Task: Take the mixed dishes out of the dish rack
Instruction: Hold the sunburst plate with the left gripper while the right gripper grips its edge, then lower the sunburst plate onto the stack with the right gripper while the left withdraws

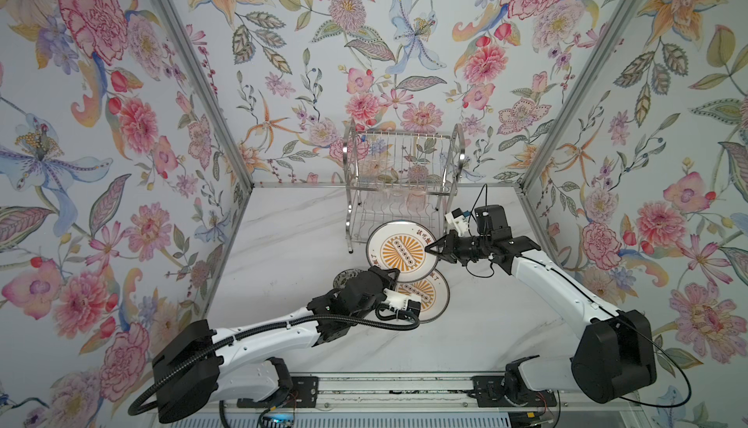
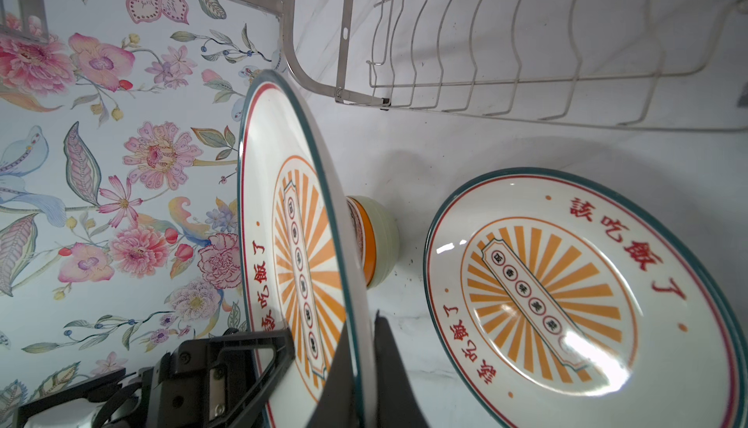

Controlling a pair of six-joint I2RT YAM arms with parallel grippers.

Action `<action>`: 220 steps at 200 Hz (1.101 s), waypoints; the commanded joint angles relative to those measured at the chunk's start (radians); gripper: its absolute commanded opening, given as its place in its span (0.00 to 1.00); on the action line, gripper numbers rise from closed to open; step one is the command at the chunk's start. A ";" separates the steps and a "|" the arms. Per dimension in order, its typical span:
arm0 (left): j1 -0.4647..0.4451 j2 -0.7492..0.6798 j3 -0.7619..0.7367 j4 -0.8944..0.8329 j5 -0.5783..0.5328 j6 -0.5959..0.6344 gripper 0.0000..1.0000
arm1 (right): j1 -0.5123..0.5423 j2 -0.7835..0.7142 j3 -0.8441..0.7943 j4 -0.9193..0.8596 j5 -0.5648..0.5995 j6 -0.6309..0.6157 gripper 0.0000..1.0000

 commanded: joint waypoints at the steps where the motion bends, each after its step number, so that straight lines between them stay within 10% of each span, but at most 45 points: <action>1: -0.011 -0.005 0.006 0.117 -0.047 -0.008 0.45 | 0.000 -0.031 -0.005 -0.017 0.045 -0.039 0.00; 17: -0.011 -0.022 0.011 0.123 -0.049 -0.050 0.79 | -0.018 -0.071 -0.022 0.001 0.066 -0.027 0.00; 41: -0.011 -0.072 0.010 0.119 -0.036 -0.116 0.97 | -0.064 -0.137 -0.061 0.004 0.101 -0.018 0.00; 117: 0.020 -0.233 0.051 -0.025 -0.018 -0.456 0.99 | -0.106 -0.302 -0.178 -0.141 0.258 -0.123 0.00; 220: 0.252 -0.241 0.205 -0.349 0.339 -0.935 0.99 | -0.080 -0.297 -0.403 0.065 0.266 -0.027 0.00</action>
